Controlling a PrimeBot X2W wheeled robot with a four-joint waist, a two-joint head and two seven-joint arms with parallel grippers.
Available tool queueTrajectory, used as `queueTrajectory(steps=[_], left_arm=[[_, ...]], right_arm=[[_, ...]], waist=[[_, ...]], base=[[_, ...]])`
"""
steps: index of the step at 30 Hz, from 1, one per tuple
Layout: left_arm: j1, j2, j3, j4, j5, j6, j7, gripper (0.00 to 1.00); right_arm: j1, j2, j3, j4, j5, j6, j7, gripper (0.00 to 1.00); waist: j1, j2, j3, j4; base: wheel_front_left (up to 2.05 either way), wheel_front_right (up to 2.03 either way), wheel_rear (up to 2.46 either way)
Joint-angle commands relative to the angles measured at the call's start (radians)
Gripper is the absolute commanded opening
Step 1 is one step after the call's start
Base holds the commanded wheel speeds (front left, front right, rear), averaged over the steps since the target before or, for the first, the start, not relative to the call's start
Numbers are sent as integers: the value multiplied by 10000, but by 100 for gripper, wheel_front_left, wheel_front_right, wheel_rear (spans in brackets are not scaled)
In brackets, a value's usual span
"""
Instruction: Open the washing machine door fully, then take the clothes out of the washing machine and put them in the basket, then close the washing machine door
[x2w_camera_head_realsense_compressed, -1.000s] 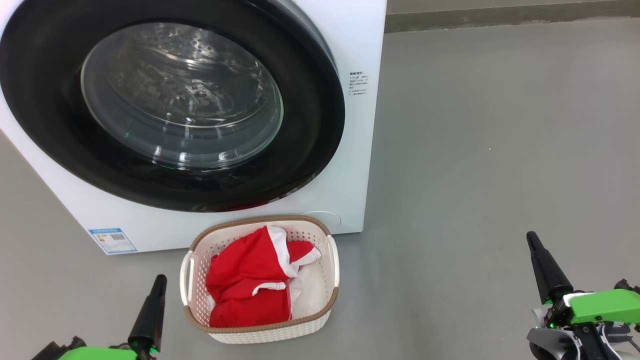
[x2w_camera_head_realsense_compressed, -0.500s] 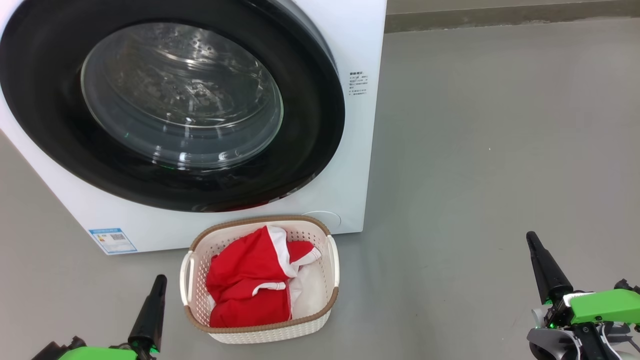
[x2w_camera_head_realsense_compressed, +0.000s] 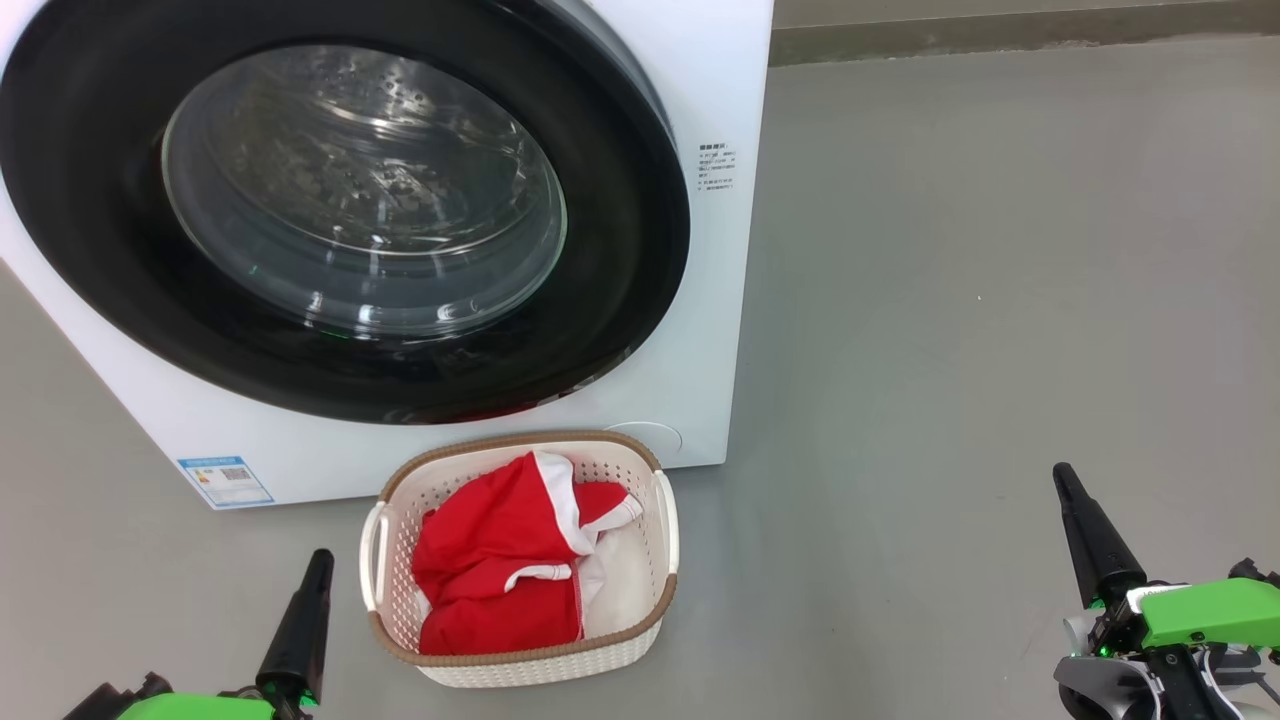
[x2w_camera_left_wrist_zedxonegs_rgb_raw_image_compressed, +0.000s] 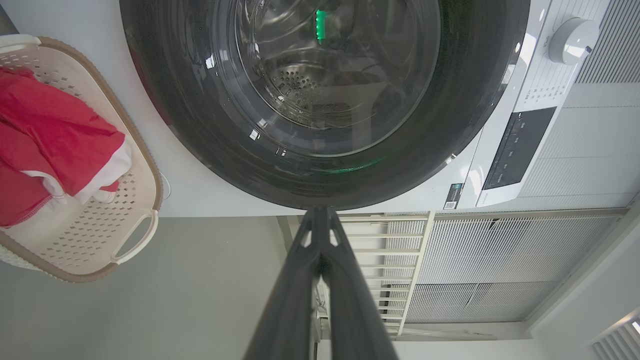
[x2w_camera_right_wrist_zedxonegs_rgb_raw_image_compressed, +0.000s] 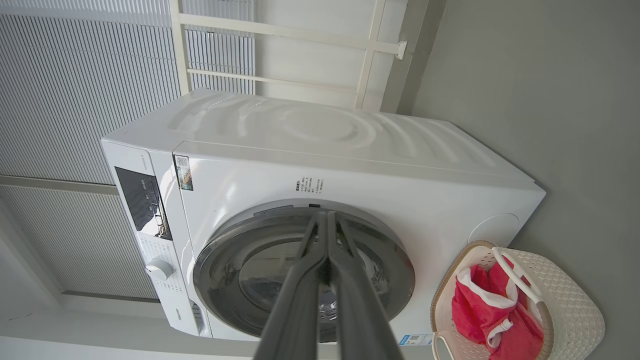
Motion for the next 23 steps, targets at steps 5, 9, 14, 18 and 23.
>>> queueTrajectory(steps=[5,9,14,18,23], left_arm=[[-397,179,348,-207,-67,-71,74,0],[-397,179,348,-208,-67,-71,74,0],[-397,179,348,-208,-67,-71,74,0],[-397,179,348,-208,-67,-71,74,0],[-397,179,348,-208,-68,-71,74,0]], right_arm=[[-413,-37,131,-248,-60,-7,44,0],[-414,-35,128,-247,-62,-7,46,0],[-414,-32,124,-247,-65,-7,49,0],[-414,-31,122,-247,-67,-7,51,0],[-415,-29,119,-247,-69,-7,53,0]], waist=[[0,0,0,0],[0,0,0,0],[0,0,0,0],[0,0,0,0],[0,0,0,0]], base=[[0,0,0],[0,0,0],[0,0,0],[0,0,0],[0,0,0]])
